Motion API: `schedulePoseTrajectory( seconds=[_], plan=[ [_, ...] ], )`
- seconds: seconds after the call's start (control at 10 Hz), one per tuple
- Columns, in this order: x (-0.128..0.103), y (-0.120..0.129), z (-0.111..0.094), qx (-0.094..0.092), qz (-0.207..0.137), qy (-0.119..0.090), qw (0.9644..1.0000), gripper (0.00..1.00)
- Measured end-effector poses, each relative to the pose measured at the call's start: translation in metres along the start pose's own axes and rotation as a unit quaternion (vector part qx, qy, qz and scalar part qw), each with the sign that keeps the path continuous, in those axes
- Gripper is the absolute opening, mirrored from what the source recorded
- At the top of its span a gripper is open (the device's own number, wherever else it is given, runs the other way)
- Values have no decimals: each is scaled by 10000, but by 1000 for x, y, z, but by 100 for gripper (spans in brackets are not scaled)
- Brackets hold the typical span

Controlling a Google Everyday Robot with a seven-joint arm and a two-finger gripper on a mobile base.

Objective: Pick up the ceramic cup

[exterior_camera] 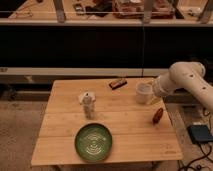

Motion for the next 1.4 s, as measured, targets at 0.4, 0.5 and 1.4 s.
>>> schedulePoseTrajectory(
  seconds=[0.4, 0.5, 1.4],
  plan=[
    [6, -2, 2, 57, 2, 142, 9999, 65],
    [11, -6, 5, 131, 20, 212, 9997, 65],
    [36, -35, 67, 55, -310, -272, 9991, 65]
  ],
)
